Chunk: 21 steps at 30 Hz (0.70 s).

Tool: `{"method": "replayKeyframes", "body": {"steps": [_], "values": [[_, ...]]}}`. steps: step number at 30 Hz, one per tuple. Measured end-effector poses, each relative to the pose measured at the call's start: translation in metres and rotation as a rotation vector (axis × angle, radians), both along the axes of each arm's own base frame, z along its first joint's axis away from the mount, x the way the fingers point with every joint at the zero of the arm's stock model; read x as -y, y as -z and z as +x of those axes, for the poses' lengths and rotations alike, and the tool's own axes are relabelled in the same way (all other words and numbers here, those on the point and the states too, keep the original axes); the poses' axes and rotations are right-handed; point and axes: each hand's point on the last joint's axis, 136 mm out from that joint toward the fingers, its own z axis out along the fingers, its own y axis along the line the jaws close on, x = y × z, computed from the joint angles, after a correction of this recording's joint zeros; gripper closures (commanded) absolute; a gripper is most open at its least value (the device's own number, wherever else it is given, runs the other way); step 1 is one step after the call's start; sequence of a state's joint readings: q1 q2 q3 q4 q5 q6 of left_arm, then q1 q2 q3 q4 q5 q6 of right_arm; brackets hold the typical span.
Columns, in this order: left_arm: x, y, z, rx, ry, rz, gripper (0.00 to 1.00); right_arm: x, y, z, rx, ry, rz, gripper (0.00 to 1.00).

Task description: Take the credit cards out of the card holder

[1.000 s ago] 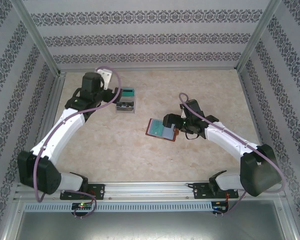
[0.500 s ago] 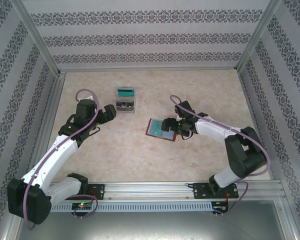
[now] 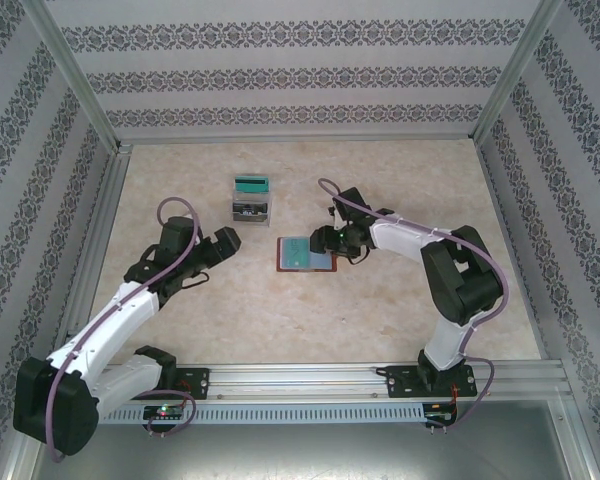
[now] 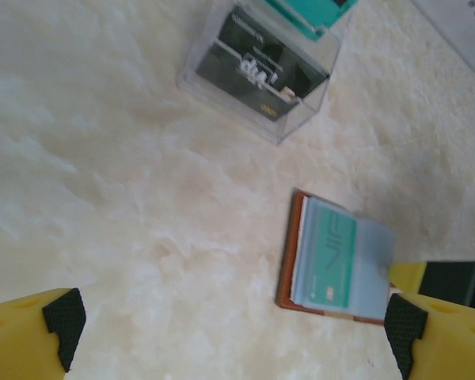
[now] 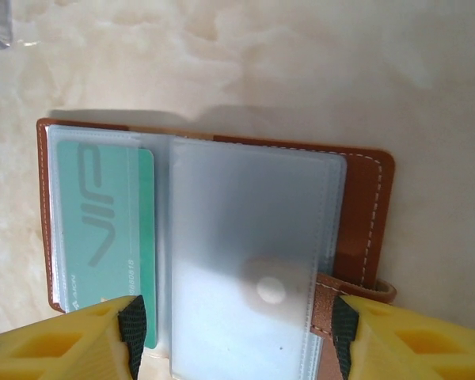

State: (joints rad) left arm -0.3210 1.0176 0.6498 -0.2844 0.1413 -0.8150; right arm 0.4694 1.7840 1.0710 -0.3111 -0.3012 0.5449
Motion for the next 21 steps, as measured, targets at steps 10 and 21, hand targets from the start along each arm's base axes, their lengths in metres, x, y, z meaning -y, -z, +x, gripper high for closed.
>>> {"method": "replayKeyframes", "body": {"steps": [10, 21], "values": [[0.073, 0.055, -0.002, -0.152, 0.137, -0.044, 0.61, 0.006, -0.036, 0.001, 0.071, 0.012, 0.000, 0.43], [0.120, 0.078, 0.027, -0.204, 0.207, -0.110, 0.96, -0.029, -0.048, -0.014, 0.045, -0.034, 0.095, 0.71]]}}
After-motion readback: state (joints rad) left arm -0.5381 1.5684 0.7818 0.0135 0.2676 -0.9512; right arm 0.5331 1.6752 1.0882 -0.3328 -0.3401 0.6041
